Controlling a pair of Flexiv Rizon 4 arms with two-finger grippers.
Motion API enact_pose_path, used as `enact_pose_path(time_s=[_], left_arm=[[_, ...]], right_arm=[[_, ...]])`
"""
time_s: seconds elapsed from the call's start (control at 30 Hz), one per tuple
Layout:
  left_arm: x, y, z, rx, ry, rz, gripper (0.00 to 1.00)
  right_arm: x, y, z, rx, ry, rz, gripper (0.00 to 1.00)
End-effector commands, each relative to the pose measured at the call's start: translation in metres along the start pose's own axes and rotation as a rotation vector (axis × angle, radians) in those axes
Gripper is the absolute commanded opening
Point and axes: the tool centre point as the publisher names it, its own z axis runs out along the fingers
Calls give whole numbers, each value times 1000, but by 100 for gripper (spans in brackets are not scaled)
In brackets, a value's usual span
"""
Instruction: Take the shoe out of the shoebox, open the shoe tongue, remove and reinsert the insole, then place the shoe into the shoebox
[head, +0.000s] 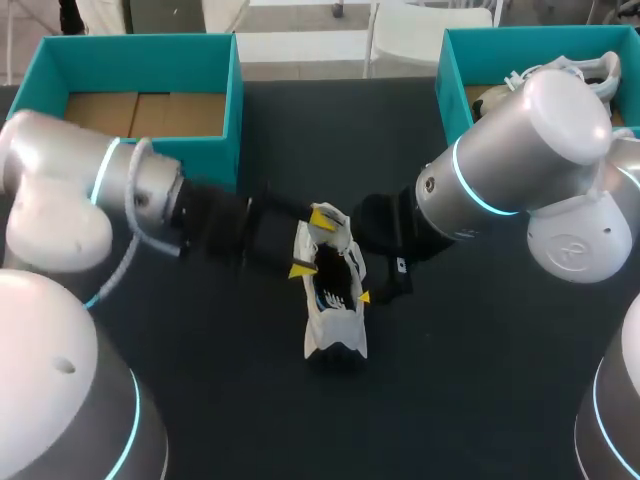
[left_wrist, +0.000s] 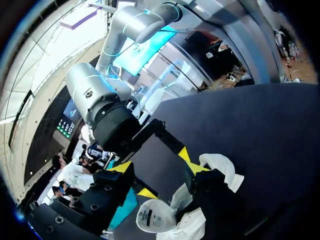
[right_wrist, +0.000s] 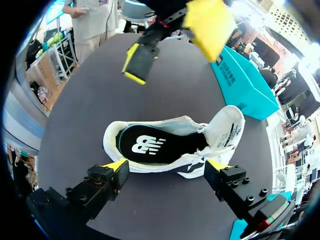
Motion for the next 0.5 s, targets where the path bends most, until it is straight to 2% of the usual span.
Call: enact_pose_path(time_s=[0.03,0.1,0.13,0.17,0.2,0.3,0.4,0.5], left_arm=[[-23,14,-2,14,417,30,67],[-31,13,-5,29,471,22,69],[-33,13,-6,25,500,27,84],[-36,13,-6,39,521,20,94],[-38,12,-7,44,551,24,98],[-42,13,-8,50,652,10,100],[-42,13,-8,50,652,10,100],[-42,13,-8,50,652,10,100]], right_arm=[[1,0,1,1,-1,0,100],[1,-6,-8,-27,-18,51,100],[1,-8,-13,-29,-19,62,100],[0,-11,-17,-29,-18,65,100],[1,-14,-22,-14,-11,67,100],[0,-21,-37,-21,-19,85,100],[-1,-27,-51,9,0,71,100],[0,-35,-65,5,21,75,100]])
